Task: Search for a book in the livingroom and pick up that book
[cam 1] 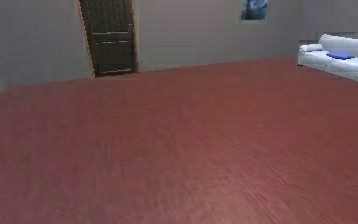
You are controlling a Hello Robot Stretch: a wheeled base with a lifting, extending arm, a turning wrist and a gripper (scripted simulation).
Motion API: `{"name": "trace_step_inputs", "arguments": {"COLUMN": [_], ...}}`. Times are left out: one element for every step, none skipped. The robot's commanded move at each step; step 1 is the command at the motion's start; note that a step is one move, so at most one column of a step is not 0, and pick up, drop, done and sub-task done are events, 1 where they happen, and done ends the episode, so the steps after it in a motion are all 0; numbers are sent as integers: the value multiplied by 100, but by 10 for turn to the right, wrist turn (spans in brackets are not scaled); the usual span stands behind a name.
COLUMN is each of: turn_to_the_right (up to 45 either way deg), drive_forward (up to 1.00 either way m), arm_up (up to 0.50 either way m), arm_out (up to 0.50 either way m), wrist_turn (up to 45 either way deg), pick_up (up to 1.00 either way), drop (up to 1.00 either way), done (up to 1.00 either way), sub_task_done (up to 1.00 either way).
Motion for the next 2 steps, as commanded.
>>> {"name": "trace_step_inputs", "arguments": {"turn_to_the_right": [-450,0], "drive_forward": [0,65], "arm_up": [0,0], "arm_out": [0,0], "wrist_turn": [0,0], "pick_up": [0,0], "drop": [0,0], "done": [0,0], "sub_task_done": [0,0]}}
